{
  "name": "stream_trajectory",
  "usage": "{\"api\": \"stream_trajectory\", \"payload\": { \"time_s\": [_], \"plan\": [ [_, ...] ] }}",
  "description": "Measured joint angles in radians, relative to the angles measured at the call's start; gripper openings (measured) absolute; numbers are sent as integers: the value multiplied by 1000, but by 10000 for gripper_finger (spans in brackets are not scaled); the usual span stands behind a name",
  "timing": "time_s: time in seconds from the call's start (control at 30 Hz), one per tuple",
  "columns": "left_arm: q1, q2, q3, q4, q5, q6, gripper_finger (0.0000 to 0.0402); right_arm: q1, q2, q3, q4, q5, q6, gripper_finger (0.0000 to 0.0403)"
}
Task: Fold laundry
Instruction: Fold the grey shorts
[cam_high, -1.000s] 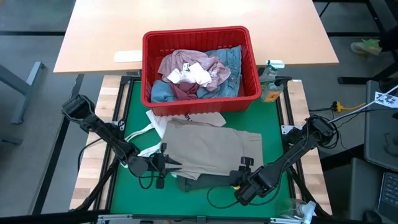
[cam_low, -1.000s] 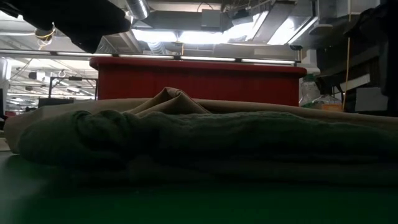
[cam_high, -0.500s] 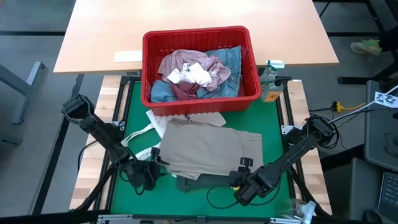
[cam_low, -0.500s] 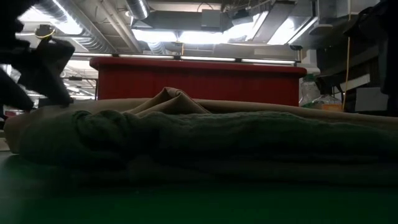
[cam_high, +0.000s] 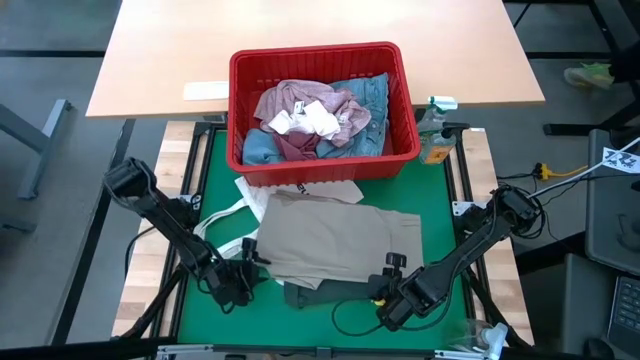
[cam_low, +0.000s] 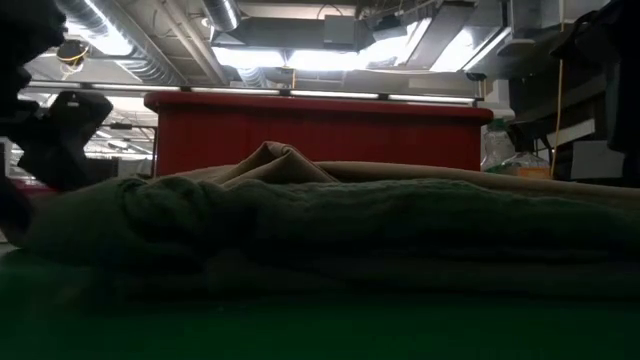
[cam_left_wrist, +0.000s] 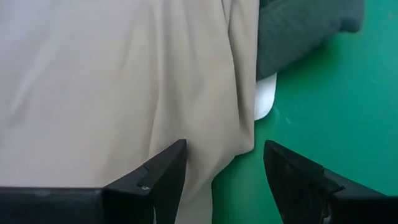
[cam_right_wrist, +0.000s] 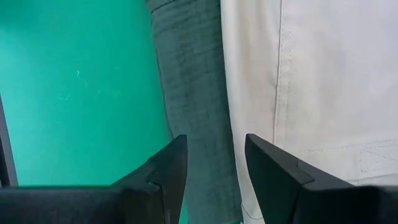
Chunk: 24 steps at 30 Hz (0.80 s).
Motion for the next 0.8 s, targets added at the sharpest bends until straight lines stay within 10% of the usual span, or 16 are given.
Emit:
{"api": "stream_trajectory", "payload": {
  "time_s": [0.57, 0.8],
  "plan": [
    [73, 86, 1, 68, 5, 0, 202, 0, 0, 0, 27, 1, 0, 163],
    [77, 88, 1, 66, 4, 1, 125, 0, 0, 0, 26, 1, 0, 163]
  ]
}}
